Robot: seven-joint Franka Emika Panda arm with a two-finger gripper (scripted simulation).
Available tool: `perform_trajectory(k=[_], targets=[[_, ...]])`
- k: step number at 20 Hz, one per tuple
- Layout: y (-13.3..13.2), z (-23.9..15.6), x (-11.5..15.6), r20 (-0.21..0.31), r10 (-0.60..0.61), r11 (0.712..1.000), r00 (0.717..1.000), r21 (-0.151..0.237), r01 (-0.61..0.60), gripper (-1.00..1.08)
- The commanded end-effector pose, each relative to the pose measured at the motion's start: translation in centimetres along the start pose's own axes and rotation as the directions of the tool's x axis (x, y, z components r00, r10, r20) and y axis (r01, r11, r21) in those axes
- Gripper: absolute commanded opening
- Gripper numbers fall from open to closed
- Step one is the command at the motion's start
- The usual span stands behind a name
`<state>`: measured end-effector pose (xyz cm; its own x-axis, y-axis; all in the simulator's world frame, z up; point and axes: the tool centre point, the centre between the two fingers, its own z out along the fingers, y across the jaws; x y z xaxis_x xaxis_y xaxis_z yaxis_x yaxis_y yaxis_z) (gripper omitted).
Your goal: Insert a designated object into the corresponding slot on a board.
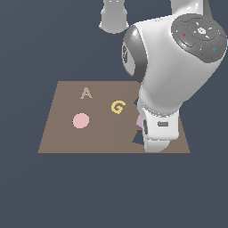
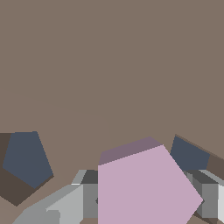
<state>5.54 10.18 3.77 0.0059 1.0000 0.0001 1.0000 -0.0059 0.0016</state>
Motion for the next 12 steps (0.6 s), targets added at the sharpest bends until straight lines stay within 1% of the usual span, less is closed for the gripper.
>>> perform_trajectory(k=[1, 3, 6, 12], targets=[[-1.0, -0.1, 0.6, 0.0, -0.122, 0.993, 0.993, -0.001, 0.122, -1.0], [-1.8, -0.1, 1.0, 0.0, -0.216, 0.976, 0.976, -0.001, 0.216, -1.0], [-3.1, -0.1, 1.5, 0.0, -0.351, 0.936, 0.936, -0.001, 0.351, -1.0], [-5.5, -0.2, 1.8, 0.0, -0.569, 0.822, 0.822, -0.001, 0.569, -1.0]])
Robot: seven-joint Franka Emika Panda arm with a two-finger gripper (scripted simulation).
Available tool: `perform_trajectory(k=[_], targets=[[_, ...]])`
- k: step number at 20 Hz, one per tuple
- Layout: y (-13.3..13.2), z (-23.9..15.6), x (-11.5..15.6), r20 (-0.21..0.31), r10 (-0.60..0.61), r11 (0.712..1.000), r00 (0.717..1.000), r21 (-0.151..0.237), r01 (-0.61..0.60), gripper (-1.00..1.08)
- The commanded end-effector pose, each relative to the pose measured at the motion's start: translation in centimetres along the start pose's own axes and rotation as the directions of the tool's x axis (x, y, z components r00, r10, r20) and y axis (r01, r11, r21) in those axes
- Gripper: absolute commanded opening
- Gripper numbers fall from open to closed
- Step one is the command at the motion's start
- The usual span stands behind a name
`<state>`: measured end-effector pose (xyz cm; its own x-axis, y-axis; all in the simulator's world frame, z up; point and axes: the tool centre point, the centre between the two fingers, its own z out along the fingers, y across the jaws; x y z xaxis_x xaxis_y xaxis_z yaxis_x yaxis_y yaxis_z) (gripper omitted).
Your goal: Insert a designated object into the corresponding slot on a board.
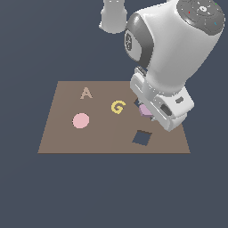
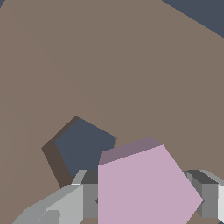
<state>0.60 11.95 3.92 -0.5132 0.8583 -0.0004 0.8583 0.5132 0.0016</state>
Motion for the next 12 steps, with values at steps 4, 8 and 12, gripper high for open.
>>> perform_trajectory(k=[4, 8, 12], targets=[[-1.6, -0.1, 0.9, 0.0, -0.187, 0.982, 0.982, 0.0, 0.187, -1.0], [-2.5, -0.1, 1.2, 0.0, -0.285, 0.959, 0.959, 0.0, 0.285, -1.0], [-3.3, -0.1, 1.3, 0.0, -0.356, 0.934, 0.934, 0.0, 0.356, -1.0]])
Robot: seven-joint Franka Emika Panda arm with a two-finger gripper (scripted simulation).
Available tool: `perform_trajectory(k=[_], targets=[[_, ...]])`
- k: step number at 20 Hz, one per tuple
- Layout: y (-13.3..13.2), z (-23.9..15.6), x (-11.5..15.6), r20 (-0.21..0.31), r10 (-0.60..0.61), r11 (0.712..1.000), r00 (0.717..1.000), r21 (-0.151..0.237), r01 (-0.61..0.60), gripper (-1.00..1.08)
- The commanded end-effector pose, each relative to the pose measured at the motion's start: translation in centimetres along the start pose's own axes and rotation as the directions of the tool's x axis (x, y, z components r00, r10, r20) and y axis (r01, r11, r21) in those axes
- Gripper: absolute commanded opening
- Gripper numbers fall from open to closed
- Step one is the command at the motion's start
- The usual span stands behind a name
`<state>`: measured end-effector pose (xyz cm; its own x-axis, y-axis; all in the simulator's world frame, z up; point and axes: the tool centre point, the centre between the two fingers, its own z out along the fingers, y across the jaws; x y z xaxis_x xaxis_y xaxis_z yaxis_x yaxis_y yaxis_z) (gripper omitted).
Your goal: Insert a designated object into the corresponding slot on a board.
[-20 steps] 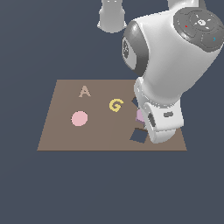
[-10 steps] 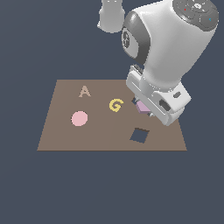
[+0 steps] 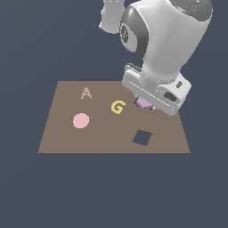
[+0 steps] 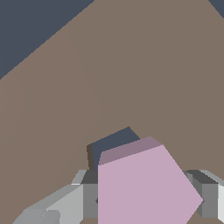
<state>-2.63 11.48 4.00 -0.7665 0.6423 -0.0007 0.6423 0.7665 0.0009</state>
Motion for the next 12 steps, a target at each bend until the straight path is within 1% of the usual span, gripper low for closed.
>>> perform_trajectory(k=[1, 7, 12], targets=[[-0.36, -0.03, 0.21, 0.0, -0.045, 0.999, 0.999, 0.0, 0.045, -1.0], [-0.89, -0.04, 0.43, 0.0, -0.103, 0.995, 0.995, 0.0, 0.103, -1.0], [-0.97, -0.02, 0.43, 0.0, -0.108, 0.994, 0.994, 0.0, 0.108, -1.0]])
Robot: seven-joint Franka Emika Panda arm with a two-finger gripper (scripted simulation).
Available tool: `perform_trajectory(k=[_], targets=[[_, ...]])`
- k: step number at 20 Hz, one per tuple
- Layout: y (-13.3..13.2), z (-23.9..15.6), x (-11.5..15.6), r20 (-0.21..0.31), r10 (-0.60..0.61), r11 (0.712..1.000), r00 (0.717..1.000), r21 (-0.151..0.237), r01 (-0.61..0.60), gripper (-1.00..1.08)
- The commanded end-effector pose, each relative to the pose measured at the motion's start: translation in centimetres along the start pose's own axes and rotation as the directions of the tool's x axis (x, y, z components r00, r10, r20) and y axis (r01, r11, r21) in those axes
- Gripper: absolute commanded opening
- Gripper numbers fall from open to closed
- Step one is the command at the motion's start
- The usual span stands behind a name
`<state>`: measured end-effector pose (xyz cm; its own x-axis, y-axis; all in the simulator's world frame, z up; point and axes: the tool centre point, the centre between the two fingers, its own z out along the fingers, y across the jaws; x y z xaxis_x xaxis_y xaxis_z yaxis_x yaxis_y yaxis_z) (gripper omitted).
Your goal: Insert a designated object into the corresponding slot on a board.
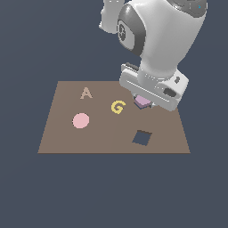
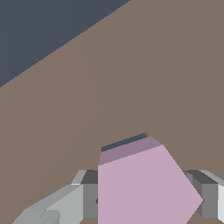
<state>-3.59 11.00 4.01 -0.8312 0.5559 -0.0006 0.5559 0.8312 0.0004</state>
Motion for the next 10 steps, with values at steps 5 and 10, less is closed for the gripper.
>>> perform_trajectory(k=[5, 10], targets=[[-0.01, 0.82, 0.01, 0.0, -0.004, 1.0, 1.0, 0.0, 0.004, -1.0], [-0.02, 0.98, 0.0, 0.0, -0.004, 1.0, 1.0, 0.0, 0.004, 1.0]])
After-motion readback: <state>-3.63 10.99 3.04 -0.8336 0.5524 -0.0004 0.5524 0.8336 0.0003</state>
